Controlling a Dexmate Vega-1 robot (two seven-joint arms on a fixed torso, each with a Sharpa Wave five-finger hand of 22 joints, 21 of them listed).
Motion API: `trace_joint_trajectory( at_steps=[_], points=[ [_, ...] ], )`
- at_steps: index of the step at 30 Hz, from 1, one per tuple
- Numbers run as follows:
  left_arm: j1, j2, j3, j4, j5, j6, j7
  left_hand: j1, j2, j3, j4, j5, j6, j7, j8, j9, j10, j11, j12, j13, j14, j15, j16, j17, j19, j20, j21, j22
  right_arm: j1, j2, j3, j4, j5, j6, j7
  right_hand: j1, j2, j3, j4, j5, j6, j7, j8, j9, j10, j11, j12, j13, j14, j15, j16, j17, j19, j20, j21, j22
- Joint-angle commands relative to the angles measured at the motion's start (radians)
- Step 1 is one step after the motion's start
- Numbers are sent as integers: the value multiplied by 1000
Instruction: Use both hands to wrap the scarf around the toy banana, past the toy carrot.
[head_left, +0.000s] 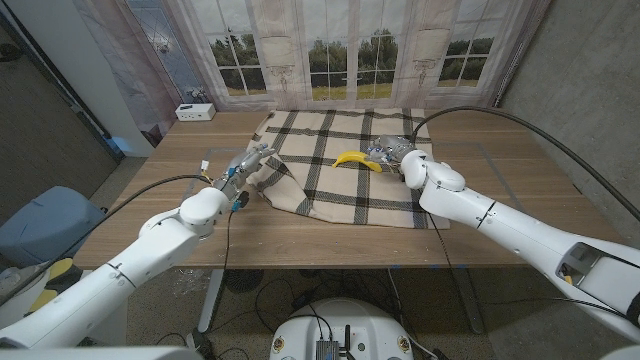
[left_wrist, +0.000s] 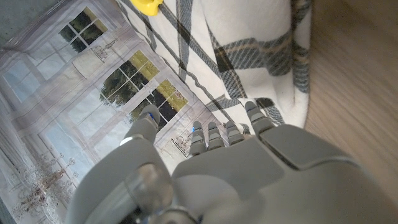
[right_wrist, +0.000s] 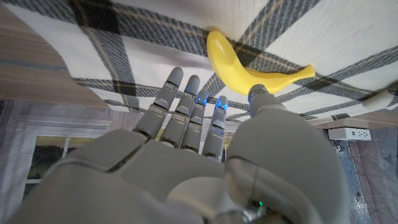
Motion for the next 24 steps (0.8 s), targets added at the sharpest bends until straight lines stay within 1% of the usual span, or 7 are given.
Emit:
trace_joint_trajectory(
  at_steps=[1, 2, 6, 11, 14, 20, 24],
  points=[
    [11, 121, 7, -202, 79, 284, 61, 26, 0, 3, -6, 4, 20, 2, 7, 2, 6, 3, 6, 4, 0, 11, 5, 2, 3, 15, 8, 3, -87, -76, 42, -155, 48, -134, -11, 21, 1, 15, -28, 7, -1, 7, 6, 2, 6, 9, -11, 0, -15, -58, -10, -6, -10, 1, -2, 2],
    [9, 128, 9, -215, 84, 307, 62, 34, -1, 5, -7, 4, 31, 0, 10, 2, 6, 5, 6, 4, 0, 11, 5, 2, 4, 16, 9, 2, -91, -79, 42, -165, 50, -151, -10, 24, 1, 18, -33, 7, -2, 7, 6, 2, 1, -2, -15, -1, -17, -56, -13, -9, -12, 3, -3, 2],
    [-5, 154, 22, -262, 104, 397, 63, 54, -3, 10, -8, 3, 48, 3, 15, 3, 9, 8, 8, 5, -1, 18, 5, 2, 5, 20, 10, 2, -98, -98, 35, -200, 57, -196, -2, 45, 1, 28, -53, 8, -7, 5, 6, 2, -5, 2, -23, -4, -32, -54, -22, -15, -22, 7, -7, 2],
    [-34, 186, 46, -313, 126, 503, 46, 69, -4, 15, -9, 3, 55, 5, 17, 4, 6, 8, 7, 5, -8, 24, 3, 3, 4, 23, 9, 2, -108, -120, 29, -240, 75, -248, 6, 52, 1, 34, -64, 8, -15, 4, 5, 1, -24, 1, -36, -6, -57, -47, -36, -19, -34, 12, -13, 1],
    [-59, 199, 68, -341, 142, 570, 37, 108, -9, 24, -11, 3, 67, -7, 18, 5, 4, 2, 7, 5, -12, 21, 4, 3, 4, 17, 10, 1, -112, -137, 23, -266, 88, -281, 13, 56, 0, 38, -72, 8, -22, 1, 3, 1, -39, 2, -46, -7, -68, -41, -43, -23, -42, 14, -17, 1],
    [-119, 216, 126, -384, 179, 691, 13, 164, -8, 41, -11, 6, 77, -23, 17, 5, 0, -6, 6, 5, -22, 22, 3, 3, 3, 12, 10, 1, -124, -167, 15, -317, 117, -341, 15, 64, -4, 46, -87, 7, -38, 1, 1, 1, -59, 4, -61, -10, -105, -28, -63, -30, -61, 19, -26, 0],
    [-188, 222, 202, -414, 229, 801, -7, 200, -4, 52, -12, 9, 75, -28, 13, 6, -11, -5, 4, 5, -38, 26, 0, 3, -5, 7, 7, 0, -129, -188, 11, -353, 139, -379, 11, 67, -8, 49, -95, 7, -48, -1, 0, 1, -68, 2, -68, -11, -116, -24, -69, -33, -71, 21, -31, 0]
  ],
)
